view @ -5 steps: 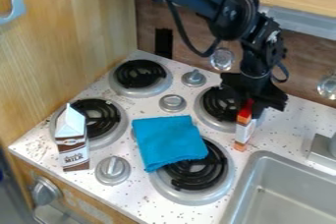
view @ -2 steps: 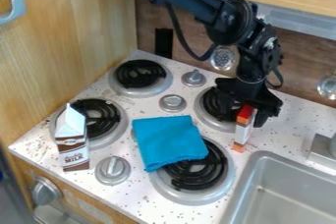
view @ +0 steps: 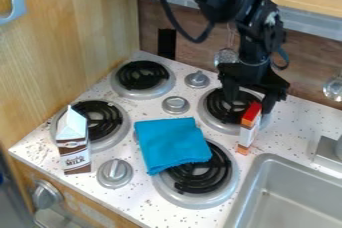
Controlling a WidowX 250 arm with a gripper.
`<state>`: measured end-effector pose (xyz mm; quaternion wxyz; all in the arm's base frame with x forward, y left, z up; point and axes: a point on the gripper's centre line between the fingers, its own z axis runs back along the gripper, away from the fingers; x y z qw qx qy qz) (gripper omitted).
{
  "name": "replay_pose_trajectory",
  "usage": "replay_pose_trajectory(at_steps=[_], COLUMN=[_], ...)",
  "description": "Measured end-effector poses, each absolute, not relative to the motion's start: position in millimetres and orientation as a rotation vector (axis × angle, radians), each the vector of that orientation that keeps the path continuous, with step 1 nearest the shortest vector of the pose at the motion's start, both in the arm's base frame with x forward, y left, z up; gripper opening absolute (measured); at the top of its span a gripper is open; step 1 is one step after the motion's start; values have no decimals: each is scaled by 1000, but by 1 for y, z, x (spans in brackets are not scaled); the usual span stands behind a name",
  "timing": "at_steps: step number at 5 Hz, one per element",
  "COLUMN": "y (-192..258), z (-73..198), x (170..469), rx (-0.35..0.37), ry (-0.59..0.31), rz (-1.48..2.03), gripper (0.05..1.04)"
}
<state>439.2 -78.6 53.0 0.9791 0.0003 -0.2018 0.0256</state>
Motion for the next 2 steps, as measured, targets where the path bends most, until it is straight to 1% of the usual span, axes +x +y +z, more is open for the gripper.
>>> replay_pose_trajectory(at_steps=[1, 2], y=[-73, -65], z=[74, 85], x=[431, 414], rx=[-29, -39], ry=[-424, -394], rz=[56, 70], gripper=[1001, 1001])
